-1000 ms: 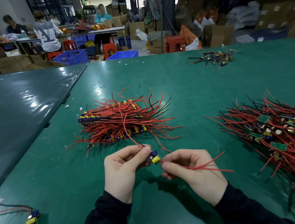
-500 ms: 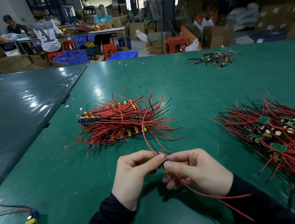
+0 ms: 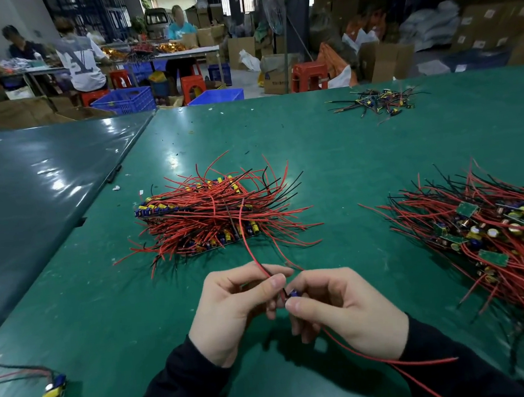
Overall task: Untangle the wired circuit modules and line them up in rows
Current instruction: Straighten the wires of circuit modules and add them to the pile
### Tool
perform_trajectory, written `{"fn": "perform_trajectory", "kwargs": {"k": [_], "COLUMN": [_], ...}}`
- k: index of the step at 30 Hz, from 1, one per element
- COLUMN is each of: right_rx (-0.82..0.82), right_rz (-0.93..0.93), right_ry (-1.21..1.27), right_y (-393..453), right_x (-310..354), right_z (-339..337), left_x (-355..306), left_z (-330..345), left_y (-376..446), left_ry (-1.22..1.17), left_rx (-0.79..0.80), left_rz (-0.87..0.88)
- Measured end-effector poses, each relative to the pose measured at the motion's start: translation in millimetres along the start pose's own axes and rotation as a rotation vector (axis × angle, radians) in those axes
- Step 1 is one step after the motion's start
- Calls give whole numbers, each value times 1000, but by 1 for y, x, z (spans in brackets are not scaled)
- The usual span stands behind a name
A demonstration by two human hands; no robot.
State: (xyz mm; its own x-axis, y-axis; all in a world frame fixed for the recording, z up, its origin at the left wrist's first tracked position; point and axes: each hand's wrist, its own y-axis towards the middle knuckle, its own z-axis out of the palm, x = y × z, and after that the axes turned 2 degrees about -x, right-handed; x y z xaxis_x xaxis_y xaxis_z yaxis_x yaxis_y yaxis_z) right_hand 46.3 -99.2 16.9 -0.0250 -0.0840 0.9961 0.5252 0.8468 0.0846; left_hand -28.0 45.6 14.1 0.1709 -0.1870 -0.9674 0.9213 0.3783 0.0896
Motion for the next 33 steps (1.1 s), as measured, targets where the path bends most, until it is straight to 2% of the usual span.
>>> {"fn": "perform_trajectory", "kwargs": {"k": [3,5,9,12,15,19,25,29,33], "right_rx": [-30,-46,-67,-21,-11,-82,-172,-188,-146], "right_rz": [-36,-45,-5,27,15,-1,-44,-27,44], "right_ry": [-158,-210,-83,23,35,-21,-77,-122,-137], "right_y": [-1,-2,0,-1,-3,-3,-3,-2,-2], "right_x": [-5,-5,-2,1,2,3,2,2,2], "right_z": [0,-1,0,2,3,3,5,4,5], "left_x": [6,8,5,2,0,1,3,3,0], "left_z": [1,2,3,3,1,0,2,4,2], "left_y": [0,-1,-1,-2,-2,0,-1,-1,0], "left_ry": [128,199,77,28,-41,-2,149,101,145], "left_rx": [-59,-77,-12,86,100,35,-30,-56,-71], "left_rz": [155,198,56,4,-39,5,158,80,118]}}
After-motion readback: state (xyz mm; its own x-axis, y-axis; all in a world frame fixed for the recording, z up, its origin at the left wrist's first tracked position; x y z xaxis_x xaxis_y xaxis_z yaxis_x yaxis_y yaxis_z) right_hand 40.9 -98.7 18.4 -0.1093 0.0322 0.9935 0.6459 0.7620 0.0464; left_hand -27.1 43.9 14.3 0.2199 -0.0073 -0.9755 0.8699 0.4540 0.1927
